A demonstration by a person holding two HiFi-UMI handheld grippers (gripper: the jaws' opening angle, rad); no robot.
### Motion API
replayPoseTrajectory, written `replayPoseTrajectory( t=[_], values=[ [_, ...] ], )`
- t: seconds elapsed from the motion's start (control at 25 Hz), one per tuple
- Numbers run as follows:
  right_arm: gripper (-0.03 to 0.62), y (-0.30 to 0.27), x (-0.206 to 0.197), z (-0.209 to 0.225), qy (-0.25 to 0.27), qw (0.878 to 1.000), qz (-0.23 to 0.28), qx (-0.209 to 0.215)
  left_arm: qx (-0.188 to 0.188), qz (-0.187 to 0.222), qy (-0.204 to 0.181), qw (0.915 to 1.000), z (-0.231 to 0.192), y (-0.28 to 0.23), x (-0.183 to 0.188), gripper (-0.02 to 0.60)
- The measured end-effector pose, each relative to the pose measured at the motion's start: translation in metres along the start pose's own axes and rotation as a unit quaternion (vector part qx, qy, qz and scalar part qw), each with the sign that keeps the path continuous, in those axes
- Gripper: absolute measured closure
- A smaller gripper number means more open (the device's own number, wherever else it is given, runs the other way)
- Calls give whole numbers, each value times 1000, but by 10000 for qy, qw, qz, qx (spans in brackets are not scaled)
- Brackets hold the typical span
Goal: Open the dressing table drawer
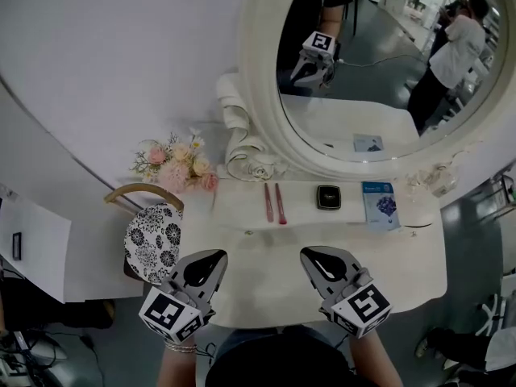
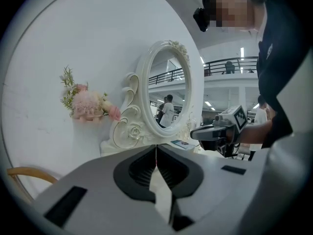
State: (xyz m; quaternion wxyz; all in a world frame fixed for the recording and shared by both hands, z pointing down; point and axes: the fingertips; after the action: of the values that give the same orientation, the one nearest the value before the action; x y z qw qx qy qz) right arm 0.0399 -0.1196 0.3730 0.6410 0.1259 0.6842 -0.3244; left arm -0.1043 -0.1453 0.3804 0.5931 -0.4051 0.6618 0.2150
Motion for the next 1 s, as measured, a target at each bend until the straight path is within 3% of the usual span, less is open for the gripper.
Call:
replayPoseTrajectory(
  t=[0.64, 1.0],
  values=[
    [574, -24, -9, -10, -170, 9988, -259, -376, -604, -312, 163, 9976, -20, -12, -27, 563],
    [574, -37, -21, -19, -306, 9982, -426, -301, -617, -508, 248, 9965, -31, -16, -48, 563]
  ],
)
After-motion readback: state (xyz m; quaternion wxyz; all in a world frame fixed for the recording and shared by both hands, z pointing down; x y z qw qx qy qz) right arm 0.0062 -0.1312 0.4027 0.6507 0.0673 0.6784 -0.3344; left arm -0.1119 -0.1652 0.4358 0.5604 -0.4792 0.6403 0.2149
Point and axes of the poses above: the fingertips, and each gripper's own axes: y backward along the fingers, z to its right, x out of its top, and after that the axes turned 2 degrees about y, right-handed
